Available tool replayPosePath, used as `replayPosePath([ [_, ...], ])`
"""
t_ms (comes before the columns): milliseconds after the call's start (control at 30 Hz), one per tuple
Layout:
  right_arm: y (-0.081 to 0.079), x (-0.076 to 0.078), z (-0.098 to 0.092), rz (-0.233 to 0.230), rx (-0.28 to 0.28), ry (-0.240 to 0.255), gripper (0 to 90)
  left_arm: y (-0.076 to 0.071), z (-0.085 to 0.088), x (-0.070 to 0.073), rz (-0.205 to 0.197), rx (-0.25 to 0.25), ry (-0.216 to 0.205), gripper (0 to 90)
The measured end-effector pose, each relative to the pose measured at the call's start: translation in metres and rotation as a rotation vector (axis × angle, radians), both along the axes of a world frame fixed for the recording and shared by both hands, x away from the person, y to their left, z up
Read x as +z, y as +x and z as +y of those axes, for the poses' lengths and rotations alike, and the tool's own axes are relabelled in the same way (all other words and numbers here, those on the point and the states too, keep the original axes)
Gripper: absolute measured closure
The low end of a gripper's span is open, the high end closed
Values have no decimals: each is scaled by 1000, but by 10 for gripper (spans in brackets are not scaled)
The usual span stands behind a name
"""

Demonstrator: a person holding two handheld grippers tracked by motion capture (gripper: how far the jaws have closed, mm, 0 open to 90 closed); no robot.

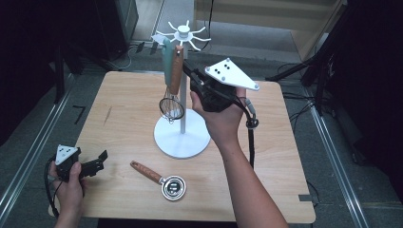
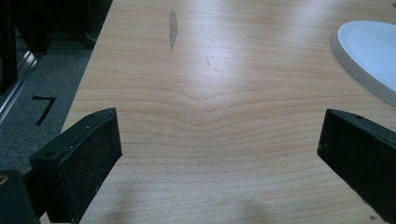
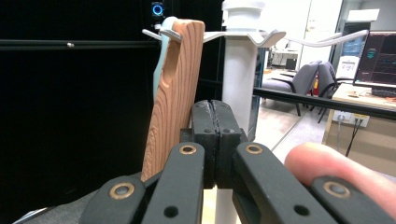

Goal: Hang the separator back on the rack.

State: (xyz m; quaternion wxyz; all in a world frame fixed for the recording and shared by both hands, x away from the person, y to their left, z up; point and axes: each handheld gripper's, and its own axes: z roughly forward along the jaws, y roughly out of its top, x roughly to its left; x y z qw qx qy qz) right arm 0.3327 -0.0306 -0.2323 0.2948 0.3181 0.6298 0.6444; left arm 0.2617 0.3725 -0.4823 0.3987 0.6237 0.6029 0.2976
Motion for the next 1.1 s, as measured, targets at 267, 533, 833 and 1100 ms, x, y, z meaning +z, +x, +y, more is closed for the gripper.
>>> replayPosePath([
  [267, 0, -3, 1, 0, -10, -18, 900, 0, 0, 0, 0, -1, -2, 0],
  [533, -3, 0, -2, -9, -17, 11, 900, 0, -1, 0, 3, -3, 0, 0],
  [833, -5, 1, 7, -16, 7, 1, 900, 0, 0, 0, 5, -5, 1, 0],
  [1100, -6, -3, 3, -14, 1, -12, 900, 1, 0, 0, 13, 1, -4, 0],
])
